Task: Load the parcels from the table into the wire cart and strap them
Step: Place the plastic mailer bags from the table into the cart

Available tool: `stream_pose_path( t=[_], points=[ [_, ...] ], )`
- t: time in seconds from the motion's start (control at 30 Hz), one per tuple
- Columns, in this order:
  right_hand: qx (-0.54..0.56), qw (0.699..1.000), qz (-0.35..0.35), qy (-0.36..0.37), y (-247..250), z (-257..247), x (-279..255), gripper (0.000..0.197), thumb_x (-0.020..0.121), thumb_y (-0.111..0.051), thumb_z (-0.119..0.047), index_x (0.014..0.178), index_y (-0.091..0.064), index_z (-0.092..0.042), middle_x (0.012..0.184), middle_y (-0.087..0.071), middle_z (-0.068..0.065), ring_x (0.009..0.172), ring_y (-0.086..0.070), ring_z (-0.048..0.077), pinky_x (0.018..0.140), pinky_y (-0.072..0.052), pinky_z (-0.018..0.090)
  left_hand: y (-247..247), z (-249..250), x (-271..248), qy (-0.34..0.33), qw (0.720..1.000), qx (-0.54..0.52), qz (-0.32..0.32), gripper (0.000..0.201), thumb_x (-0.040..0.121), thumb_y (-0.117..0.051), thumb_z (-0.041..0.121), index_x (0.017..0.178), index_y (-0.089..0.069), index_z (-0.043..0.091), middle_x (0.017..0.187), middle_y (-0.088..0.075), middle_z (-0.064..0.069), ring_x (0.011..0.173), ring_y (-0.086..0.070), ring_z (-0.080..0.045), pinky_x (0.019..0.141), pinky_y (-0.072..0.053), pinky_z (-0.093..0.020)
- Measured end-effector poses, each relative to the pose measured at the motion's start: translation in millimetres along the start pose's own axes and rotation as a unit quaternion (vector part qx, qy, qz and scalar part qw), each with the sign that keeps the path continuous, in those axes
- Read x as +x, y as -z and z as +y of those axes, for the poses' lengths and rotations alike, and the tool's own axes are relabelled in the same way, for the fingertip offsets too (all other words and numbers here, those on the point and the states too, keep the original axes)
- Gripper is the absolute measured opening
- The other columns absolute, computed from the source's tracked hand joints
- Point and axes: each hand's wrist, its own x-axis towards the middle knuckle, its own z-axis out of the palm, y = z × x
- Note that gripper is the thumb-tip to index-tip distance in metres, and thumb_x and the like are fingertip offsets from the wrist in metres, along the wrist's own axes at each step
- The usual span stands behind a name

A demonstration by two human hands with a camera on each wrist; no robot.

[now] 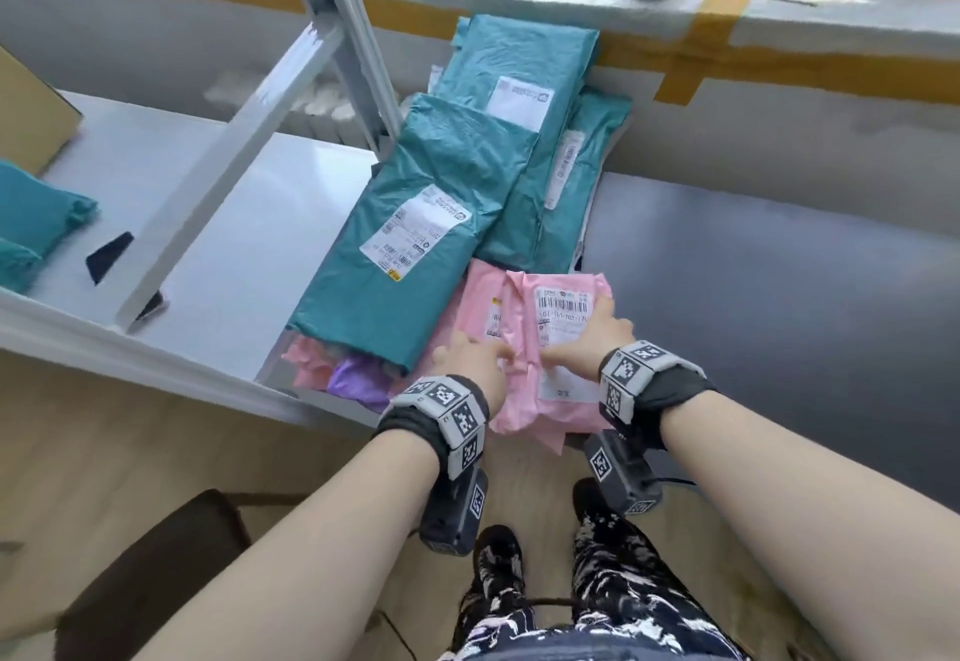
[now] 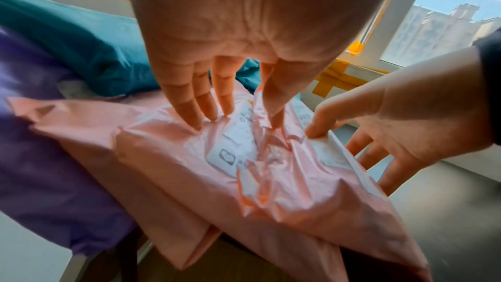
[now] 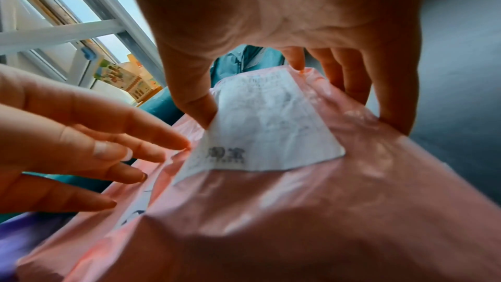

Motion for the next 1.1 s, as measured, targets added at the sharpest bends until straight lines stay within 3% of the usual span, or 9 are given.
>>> stream_pose_path(
  t=[0.13,0.37,0.53,0.67,0.83,0.97,1.1],
  points=[
    [0.014,0.997,0.042,-0.056,3,14,-5,0.120,0.066,-0.074,-0.045,0.150,0.007,-0.019,0.134,-0.037,0.021,0.120,-0.047,0.037,0.104,-0.041,0.044,-2,-3,1,0.028,0.997,0.032,0.066,0.039,0.092,-0.049,0.023,0.131,-0.044,0.017,0.132,-0.036,-0.014,0.120,-0.039,-0.033,0.096,-0.042,-0.041],
    [0.022,0.992,0.090,-0.084,18,24,-9,0.106,0.070,-0.070,-0.044,0.148,-0.006,-0.011,0.133,-0.040,0.022,0.119,-0.049,0.037,0.102,-0.042,0.041,2,-8,7,-0.002,0.999,0.039,0.003,0.049,0.085,-0.058,0.026,0.130,-0.038,0.023,0.126,-0.041,-0.018,0.113,-0.048,-0.037,0.093,-0.043,-0.041],
    [0.021,0.992,0.092,-0.086,22,27,-10,0.104,0.070,-0.071,-0.041,0.147,-0.009,-0.009,0.133,-0.042,0.020,0.118,-0.050,0.035,0.098,-0.044,0.038,8,-6,7,-0.015,1.000,-0.008,-0.024,0.058,0.087,-0.053,0.011,0.140,-0.036,0.028,0.132,-0.036,-0.015,0.108,-0.056,-0.029,0.095,-0.044,-0.033],
    [0.018,0.991,0.086,-0.096,25,31,-11,0.103,0.071,-0.070,-0.040,0.148,-0.009,-0.011,0.133,-0.041,0.019,0.117,-0.050,0.033,0.096,-0.044,0.037,7,-5,11,-0.034,0.999,0.003,-0.021,0.051,0.088,-0.055,0.013,0.136,-0.044,0.027,0.131,-0.037,-0.014,0.106,-0.058,-0.030,0.096,-0.045,-0.033],
    [0.007,0.990,0.092,-0.111,23,36,-17,0.101,0.072,-0.070,-0.039,0.148,-0.009,-0.012,0.132,-0.040,0.019,0.114,-0.051,0.033,0.091,-0.043,0.035,0,-3,10,-0.095,0.995,-0.011,-0.020,0.035,0.093,-0.045,0.015,0.125,-0.054,0.024,0.126,-0.058,-0.008,0.109,-0.059,-0.026,0.095,-0.049,-0.034],
    [0.022,0.989,0.100,-0.111,19,41,-20,0.107,0.071,-0.070,-0.038,0.150,-0.002,-0.017,0.133,-0.040,0.019,0.116,-0.051,0.034,0.094,-0.043,0.036,-4,1,12,-0.124,0.990,-0.062,-0.032,0.038,0.090,-0.054,0.008,0.125,-0.056,0.023,0.125,-0.059,-0.001,0.100,-0.061,-0.016,0.089,-0.053,-0.030],
    [0.034,0.986,0.118,-0.114,18,42,-23,0.105,0.071,-0.071,-0.039,0.149,-0.007,-0.014,0.132,-0.043,0.019,0.114,-0.052,0.034,0.096,-0.047,0.039,-3,6,13,-0.146,0.988,-0.041,-0.020,0.030,0.085,-0.063,0.009,0.115,-0.062,0.011,0.118,-0.063,-0.006,0.105,-0.061,-0.019,0.088,-0.049,-0.023]
  ],
)
